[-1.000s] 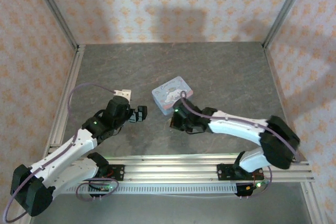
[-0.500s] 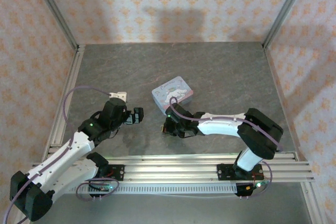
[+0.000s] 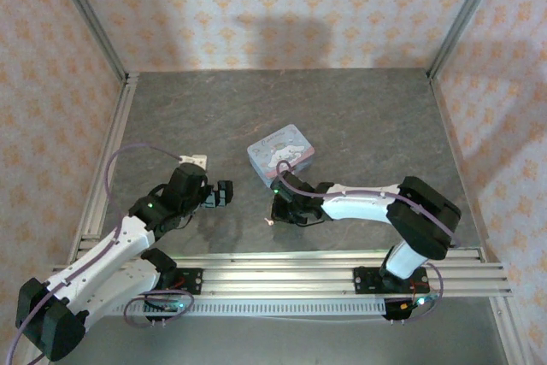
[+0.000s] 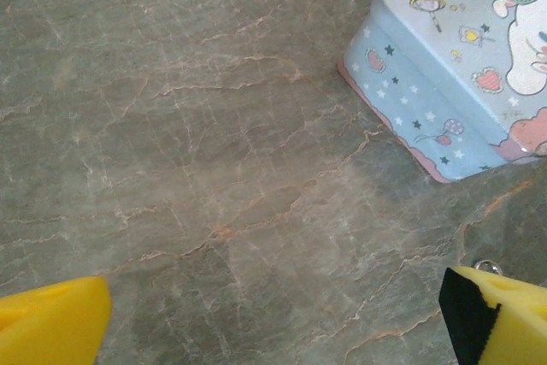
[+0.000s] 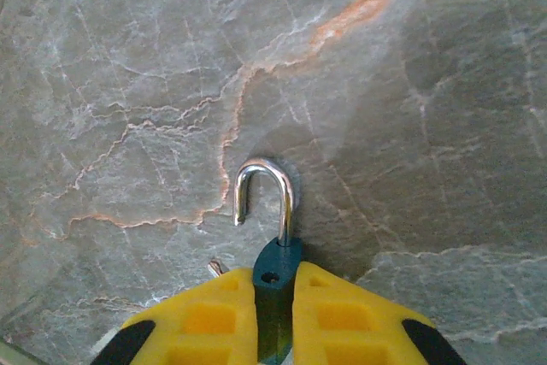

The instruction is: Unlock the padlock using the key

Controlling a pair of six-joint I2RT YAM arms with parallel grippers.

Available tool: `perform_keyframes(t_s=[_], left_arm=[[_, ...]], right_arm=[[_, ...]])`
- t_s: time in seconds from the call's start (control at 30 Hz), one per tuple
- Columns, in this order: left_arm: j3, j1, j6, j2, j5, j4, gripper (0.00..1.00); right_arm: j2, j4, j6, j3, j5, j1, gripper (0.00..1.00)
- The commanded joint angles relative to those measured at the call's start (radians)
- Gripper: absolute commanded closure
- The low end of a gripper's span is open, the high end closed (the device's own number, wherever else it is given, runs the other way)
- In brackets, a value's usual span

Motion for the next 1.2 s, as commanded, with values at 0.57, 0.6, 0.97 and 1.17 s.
perform_keyframes(t_s=[0.57, 0.6, 0.97, 1.17], left_arm=[[0.016, 0.009, 0.028, -0.044, -0.016, -0.059, 0.00], [0.021, 0.010, 0.033, -0.043, -0.018, -0.062, 0.00], [0.159, 0.087, 0.134, 0.042, -0.071, -0.048, 0.00], [0.224, 0.274, 0.131, 0.219, -0.033, 0.113, 0.00]], right_arm=[[-0.206, -0.297, -0.065, 0.077, 0.234, -0.004, 0.43], [-0.228, -0.307, -0.068, 0.079, 0.244, -0.005, 0.41], [-0.570, -0.549, -0.168, 0.088, 0.671, -0.093, 0.03], [-0.658, -0.328, -0.450, -0.026, 0.998, -0.223, 0.01]])
